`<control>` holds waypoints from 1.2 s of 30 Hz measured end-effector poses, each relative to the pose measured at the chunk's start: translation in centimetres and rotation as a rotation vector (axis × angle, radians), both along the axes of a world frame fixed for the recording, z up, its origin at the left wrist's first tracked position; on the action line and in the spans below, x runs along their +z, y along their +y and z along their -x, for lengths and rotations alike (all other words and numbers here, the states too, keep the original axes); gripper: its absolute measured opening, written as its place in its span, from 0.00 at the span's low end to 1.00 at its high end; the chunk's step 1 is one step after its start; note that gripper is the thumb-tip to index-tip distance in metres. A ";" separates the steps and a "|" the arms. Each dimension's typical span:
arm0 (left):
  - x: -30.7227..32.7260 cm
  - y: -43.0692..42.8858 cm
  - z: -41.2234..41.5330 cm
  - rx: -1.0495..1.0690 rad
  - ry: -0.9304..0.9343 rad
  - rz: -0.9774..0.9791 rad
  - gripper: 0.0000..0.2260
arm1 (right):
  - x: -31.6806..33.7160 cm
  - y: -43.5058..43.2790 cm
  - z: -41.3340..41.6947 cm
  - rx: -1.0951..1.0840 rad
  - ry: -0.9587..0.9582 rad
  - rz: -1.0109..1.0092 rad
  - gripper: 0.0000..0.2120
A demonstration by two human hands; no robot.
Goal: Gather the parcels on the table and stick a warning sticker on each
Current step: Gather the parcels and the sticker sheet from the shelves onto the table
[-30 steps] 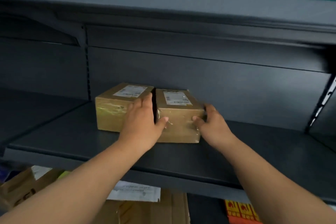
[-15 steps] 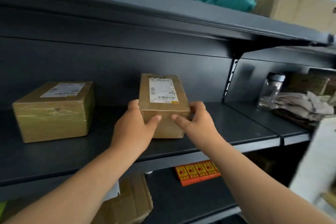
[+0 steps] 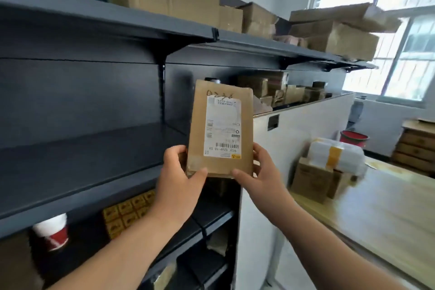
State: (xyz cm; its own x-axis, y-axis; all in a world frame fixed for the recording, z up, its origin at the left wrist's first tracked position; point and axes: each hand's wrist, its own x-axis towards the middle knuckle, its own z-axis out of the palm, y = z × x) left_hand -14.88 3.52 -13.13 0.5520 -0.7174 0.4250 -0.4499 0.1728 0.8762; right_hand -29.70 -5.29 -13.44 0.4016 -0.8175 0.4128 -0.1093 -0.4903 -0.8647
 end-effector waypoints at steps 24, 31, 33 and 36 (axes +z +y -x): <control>-5.0 -33.0 20.4 -0.552 0.213 -0.313 0.13 | -4.8 -22.4 24.0 -0.593 -0.043 -0.458 0.17; -6.4 -45.4 19.9 -0.612 0.124 -0.378 0.16 | -4.7 -32.1 24.4 -0.669 -0.099 -0.613 0.39; -7.1 -48.2 20.0 -0.635 0.090 -0.412 0.21 | -5.1 -34.5 24.4 -0.686 -0.091 -0.635 0.40; -8.1 -51.8 20.0 -0.635 0.067 -0.453 0.25 | -5.9 -37.7 24.3 -0.672 -0.051 -0.672 0.38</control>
